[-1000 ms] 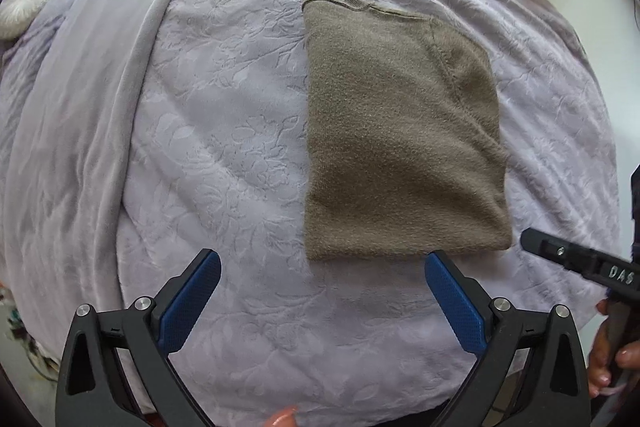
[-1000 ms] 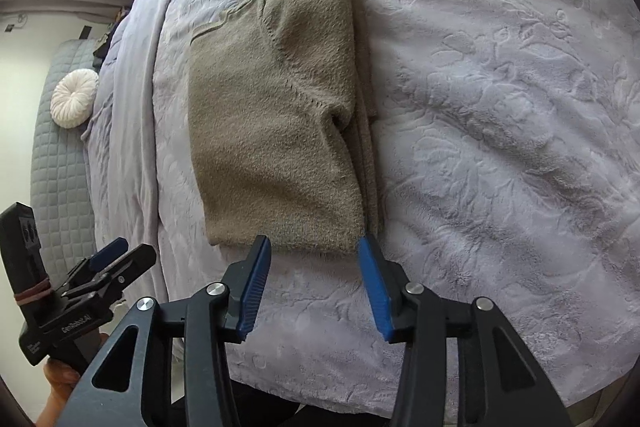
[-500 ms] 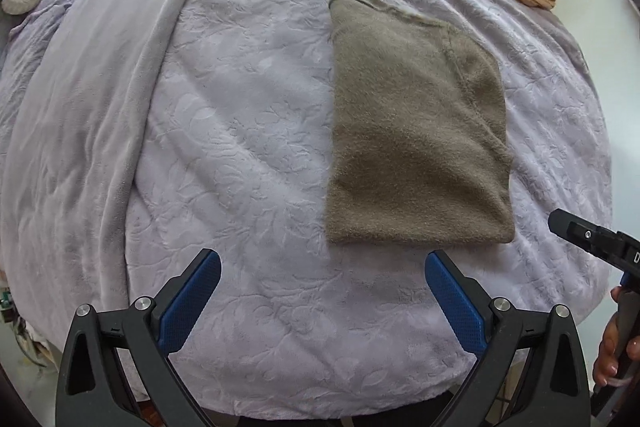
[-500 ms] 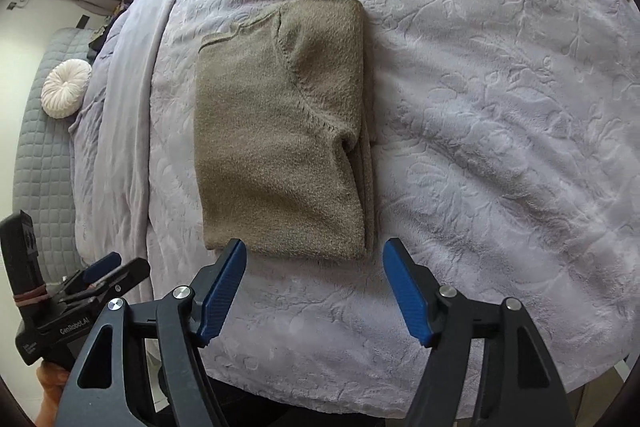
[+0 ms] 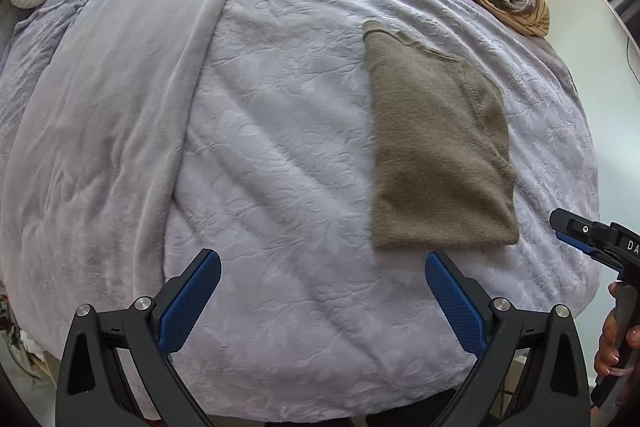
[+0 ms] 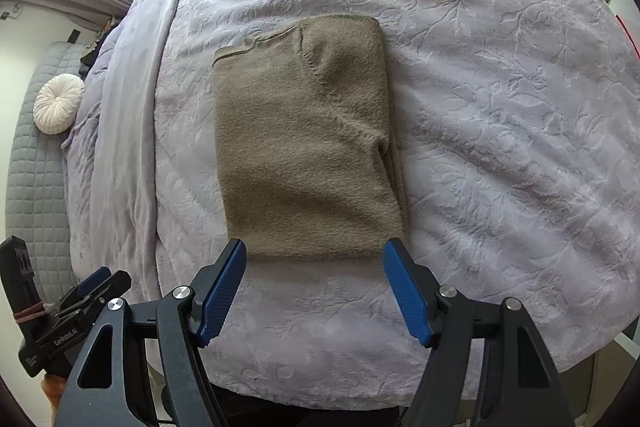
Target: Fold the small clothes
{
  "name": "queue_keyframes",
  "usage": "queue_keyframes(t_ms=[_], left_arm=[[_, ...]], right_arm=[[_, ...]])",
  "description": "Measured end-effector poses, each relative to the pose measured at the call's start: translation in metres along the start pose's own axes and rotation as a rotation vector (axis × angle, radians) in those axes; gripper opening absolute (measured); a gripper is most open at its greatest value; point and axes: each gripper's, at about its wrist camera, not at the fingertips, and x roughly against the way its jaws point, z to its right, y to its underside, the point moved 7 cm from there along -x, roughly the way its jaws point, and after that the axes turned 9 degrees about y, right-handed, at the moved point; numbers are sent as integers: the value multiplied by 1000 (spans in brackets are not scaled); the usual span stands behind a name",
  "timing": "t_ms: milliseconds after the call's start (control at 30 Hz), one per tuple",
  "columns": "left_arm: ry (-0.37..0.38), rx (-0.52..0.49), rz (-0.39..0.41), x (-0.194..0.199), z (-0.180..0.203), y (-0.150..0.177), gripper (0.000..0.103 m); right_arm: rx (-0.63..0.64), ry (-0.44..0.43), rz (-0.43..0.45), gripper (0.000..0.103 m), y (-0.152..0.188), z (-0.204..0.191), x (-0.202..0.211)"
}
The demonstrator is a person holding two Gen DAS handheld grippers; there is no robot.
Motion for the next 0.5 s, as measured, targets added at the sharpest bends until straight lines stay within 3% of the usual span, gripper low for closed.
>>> queue_keyframes(t_ms=[133, 333, 500], left_arm=[[-4, -7, -9, -4, -21, 11, 102], [6, -23, -87, -21, -51, 34, 102], [-4, -6, -63, -9, -59, 34, 102]], right_arm=[[-18, 0, 1, 74, 12, -17, -4], [-35, 16, 16, 74, 34, -34, -11], [-63, 10, 19, 74, 40, -31, -12]])
